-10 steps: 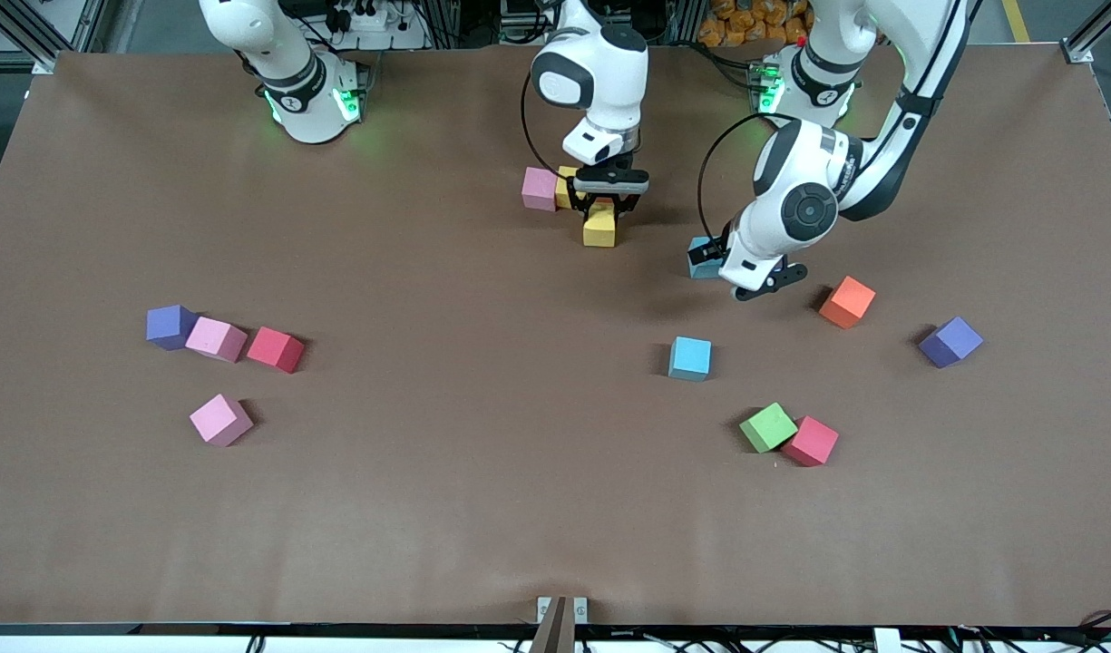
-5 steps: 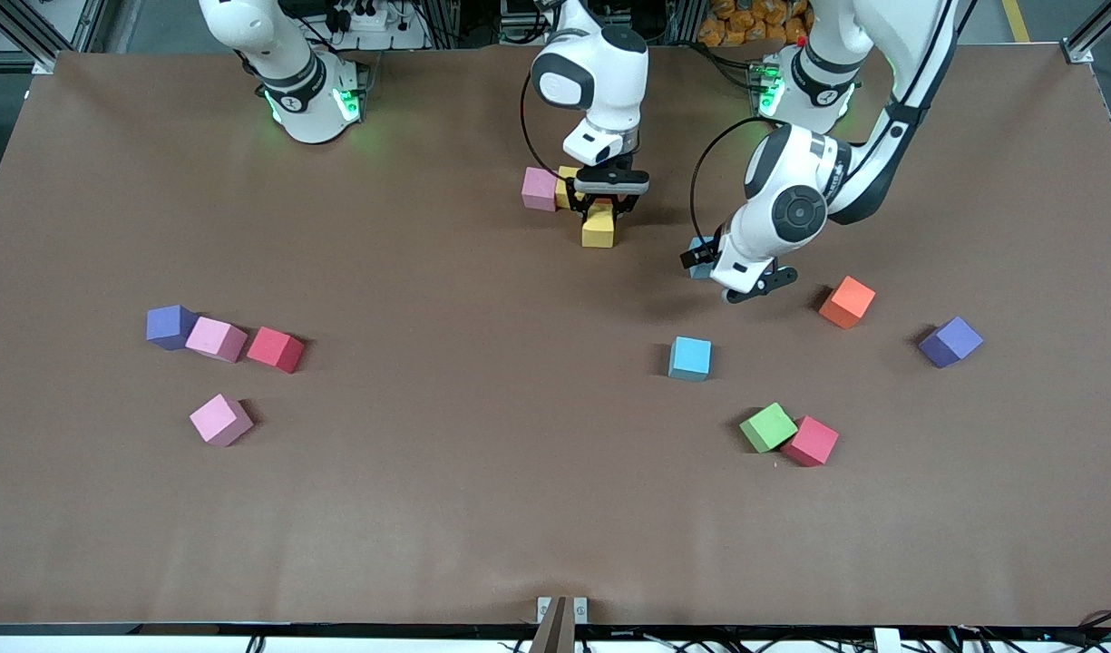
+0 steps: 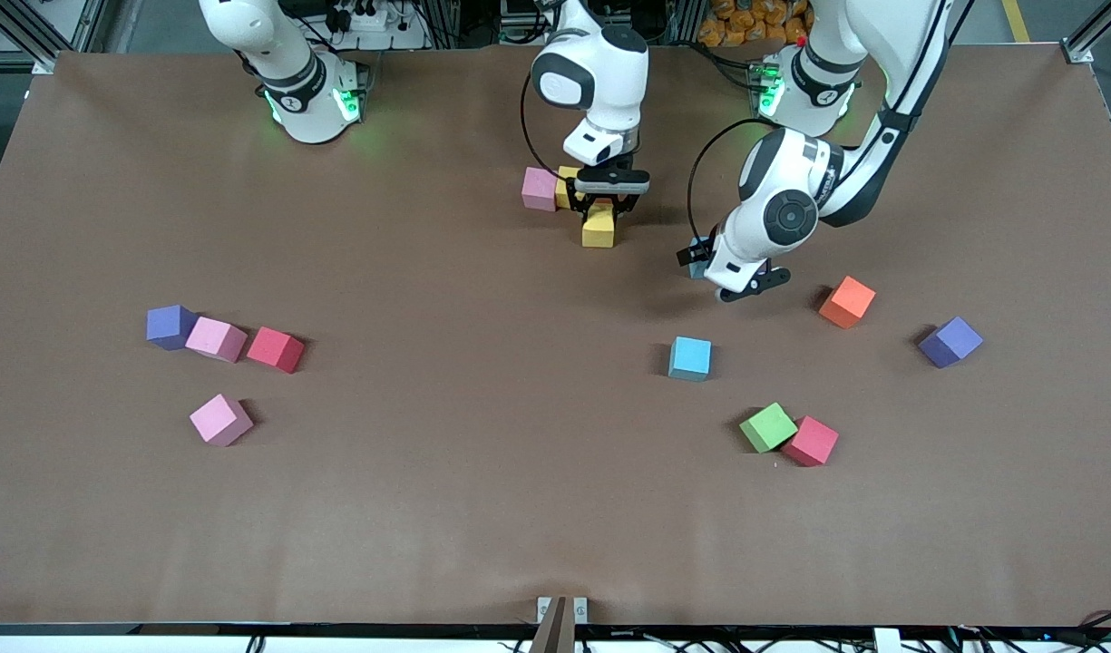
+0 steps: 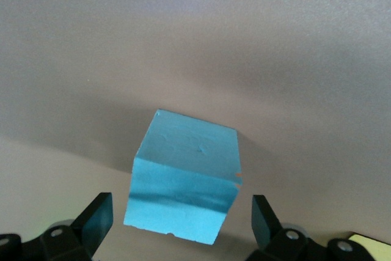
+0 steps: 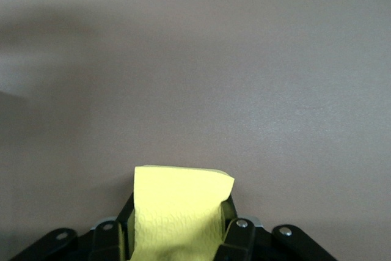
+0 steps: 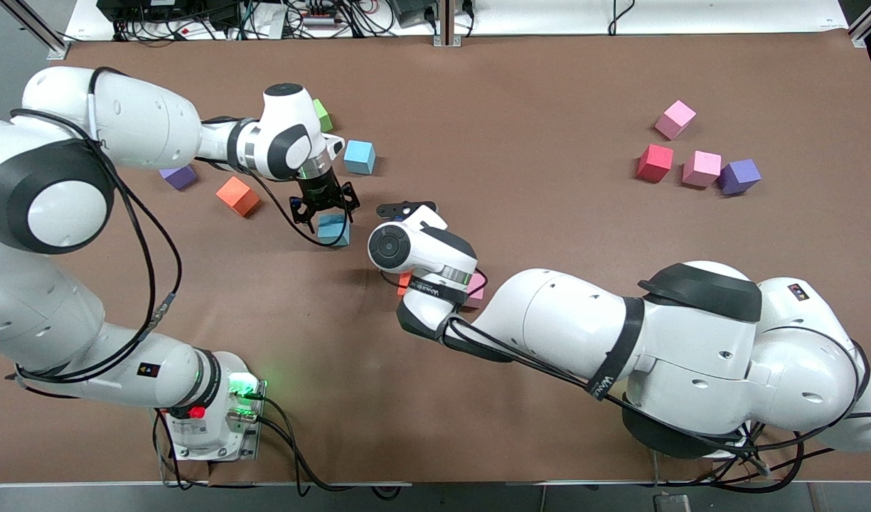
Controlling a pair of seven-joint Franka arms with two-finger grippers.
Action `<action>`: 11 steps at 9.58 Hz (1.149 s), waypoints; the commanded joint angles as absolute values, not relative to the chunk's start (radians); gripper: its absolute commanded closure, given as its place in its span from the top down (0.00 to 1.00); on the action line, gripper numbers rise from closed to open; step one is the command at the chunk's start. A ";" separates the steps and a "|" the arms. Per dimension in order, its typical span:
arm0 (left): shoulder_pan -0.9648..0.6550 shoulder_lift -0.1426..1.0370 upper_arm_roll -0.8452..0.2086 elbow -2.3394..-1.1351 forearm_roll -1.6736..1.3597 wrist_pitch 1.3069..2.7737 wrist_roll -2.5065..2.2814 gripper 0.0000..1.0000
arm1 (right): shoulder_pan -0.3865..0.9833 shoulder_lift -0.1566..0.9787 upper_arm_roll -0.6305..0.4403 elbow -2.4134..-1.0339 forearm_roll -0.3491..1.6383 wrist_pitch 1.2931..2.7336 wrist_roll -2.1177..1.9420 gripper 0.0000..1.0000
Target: Form number 2 with 11 blocks
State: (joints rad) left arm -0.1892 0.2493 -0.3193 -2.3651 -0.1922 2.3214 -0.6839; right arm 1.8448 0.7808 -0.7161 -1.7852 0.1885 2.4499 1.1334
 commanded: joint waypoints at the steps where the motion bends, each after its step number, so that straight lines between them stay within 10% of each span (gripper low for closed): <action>1: -0.196 0.259 -0.311 -2.372 -0.202 2.339 -0.652 1.00 | 1.833 0.792 -0.695 -1.767 0.169 2.434 1.144 0.32; 2: -0.196 0.264 -0.310 -2.372 -0.202 2.344 -0.650 1.00 | 1.830 0.792 -0.695 -1.767 0.170 2.434 1.144 0.62; 4: -0.198 0.279 -0.310 -2.372 -0.202 2.364 -0.650 0.87 | 1.827 0.792 -0.695 -1.766 0.176 2.436 1.146 0.84; 6: -0.198 0.273 -0.310 -2.370 -0.202 2.362 -0.652 0.12 | 1.821 0.788 -0.695 -1.763 0.179 2.436 1.146 1.00; 7: -0.198 0.259 -0.310 -2.364 -0.202 2.355 -0.661 0.00 | 1.819 0.785 -0.695 -1.761 0.190 2.436 1.146 1.00; 11: -0.198 0.163 -0.310 -2.339 -0.201 2.281 -0.658 0.00 | 1.790 0.758 -0.695 -1.758 0.229 2.430 1.132 1.00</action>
State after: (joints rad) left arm -0.1892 0.2261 -0.3183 -2.3412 -0.1922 2.3301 -0.6719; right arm 1.8184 0.7830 -0.7083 -1.7668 0.2172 2.4461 1.1354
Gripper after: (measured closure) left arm 0.396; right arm 0.000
